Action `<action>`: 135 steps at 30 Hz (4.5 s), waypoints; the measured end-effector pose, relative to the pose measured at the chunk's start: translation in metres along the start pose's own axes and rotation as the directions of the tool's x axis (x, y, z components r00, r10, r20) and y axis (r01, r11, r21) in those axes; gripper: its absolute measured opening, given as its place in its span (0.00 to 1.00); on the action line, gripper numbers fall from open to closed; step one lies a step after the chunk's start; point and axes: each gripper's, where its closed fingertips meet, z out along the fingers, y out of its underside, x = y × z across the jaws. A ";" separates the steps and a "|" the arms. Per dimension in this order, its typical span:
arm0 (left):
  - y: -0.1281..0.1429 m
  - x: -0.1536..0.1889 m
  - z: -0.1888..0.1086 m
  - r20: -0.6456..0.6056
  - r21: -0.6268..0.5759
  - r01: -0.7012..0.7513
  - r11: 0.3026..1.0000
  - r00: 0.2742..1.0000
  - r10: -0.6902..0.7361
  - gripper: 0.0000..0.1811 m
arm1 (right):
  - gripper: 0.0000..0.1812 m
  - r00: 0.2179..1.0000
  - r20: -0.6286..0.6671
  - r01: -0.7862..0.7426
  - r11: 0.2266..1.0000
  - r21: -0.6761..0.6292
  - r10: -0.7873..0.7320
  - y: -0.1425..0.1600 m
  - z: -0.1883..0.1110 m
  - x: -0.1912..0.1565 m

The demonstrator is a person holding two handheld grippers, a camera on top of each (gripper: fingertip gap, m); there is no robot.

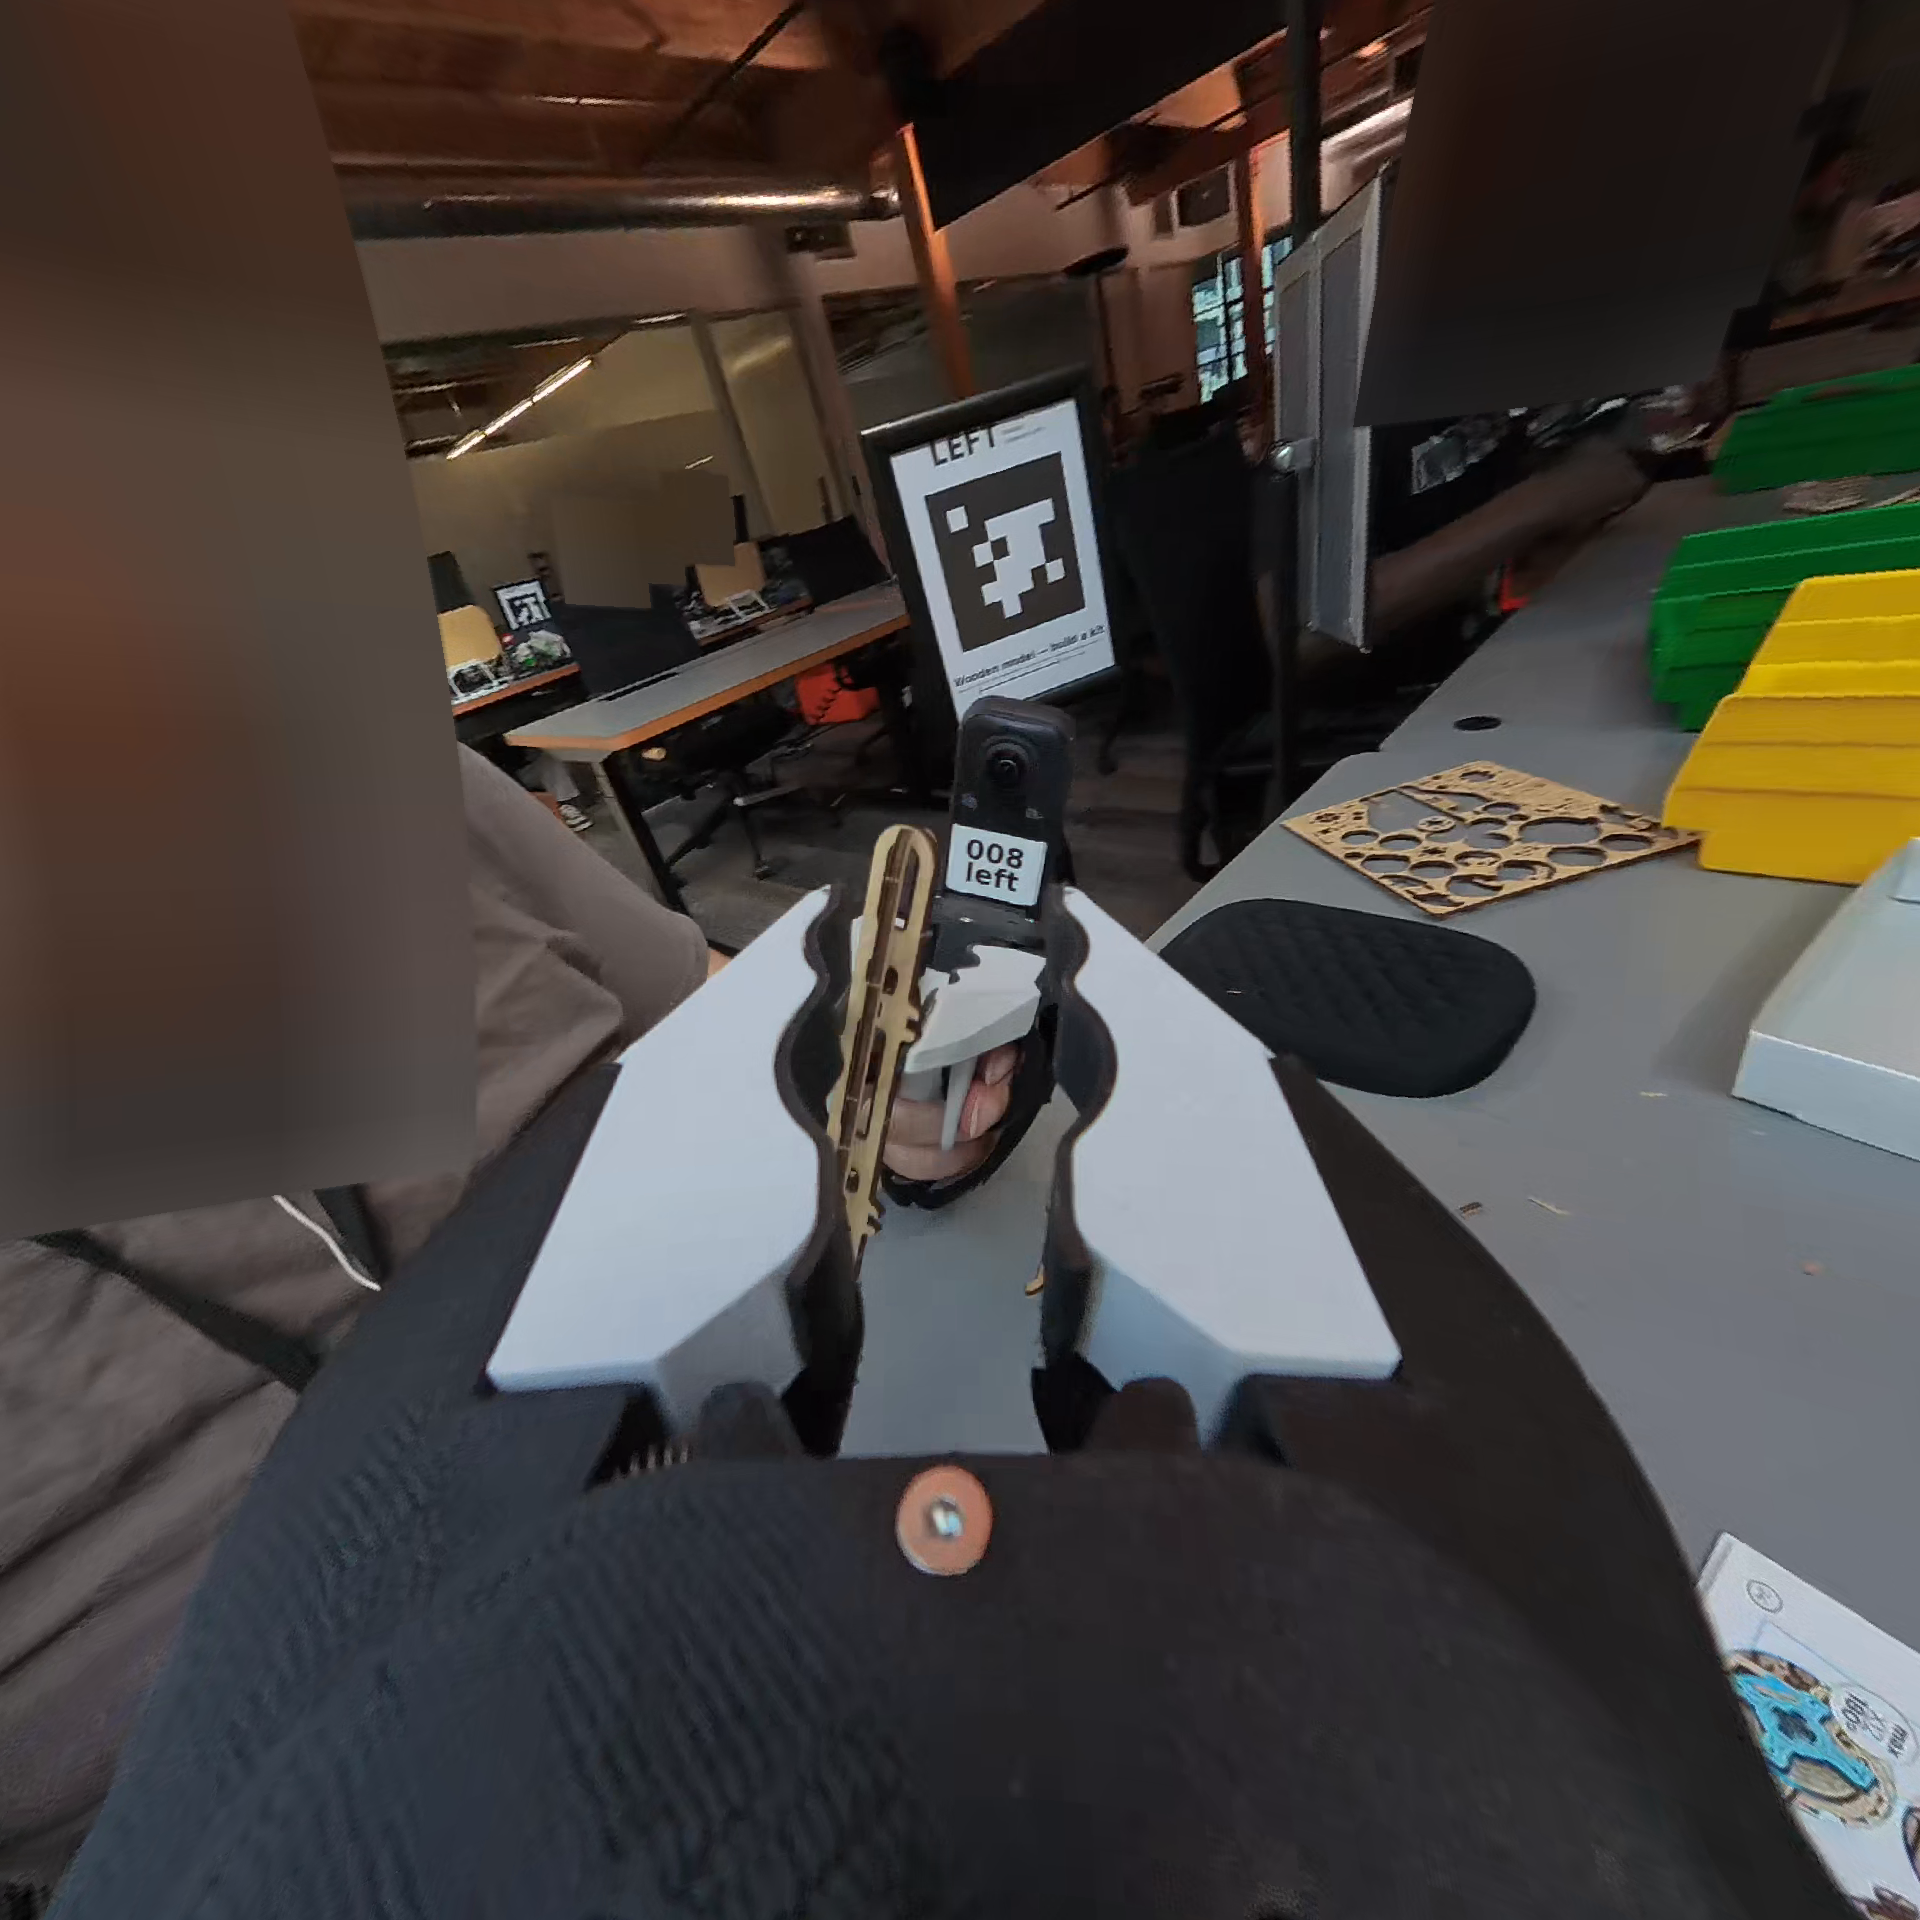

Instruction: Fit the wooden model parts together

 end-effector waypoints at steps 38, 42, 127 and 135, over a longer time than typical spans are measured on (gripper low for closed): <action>-0.002 0.012 0.008 0.086 -0.100 -0.311 0.945 0.944 0.319 0.14 | 0.00 0.989 -0.094 0.104 0.987 -0.121 -0.115 0.026 0.014 -0.031; -0.018 0.023 -0.002 0.025 -0.065 -0.349 0.935 0.936 0.352 0.11 | 0.00 0.997 -0.042 0.066 0.993 -0.100 -0.071 0.025 0.014 -0.037; 0.083 0.002 0.000 -0.193 -0.381 -0.322 0.867 0.945 0.266 0.08 | 0.00 0.999 -0.041 -0.032 0.995 -0.094 0.028 0.120 -0.014 -0.035; 0.077 0.002 -0.001 -0.171 -0.342 -0.376 0.861 0.926 0.336 0.08 | 0.00 0.988 -0.110 0.092 0.989 -0.119 -0.106 0.117 -0.010 -0.033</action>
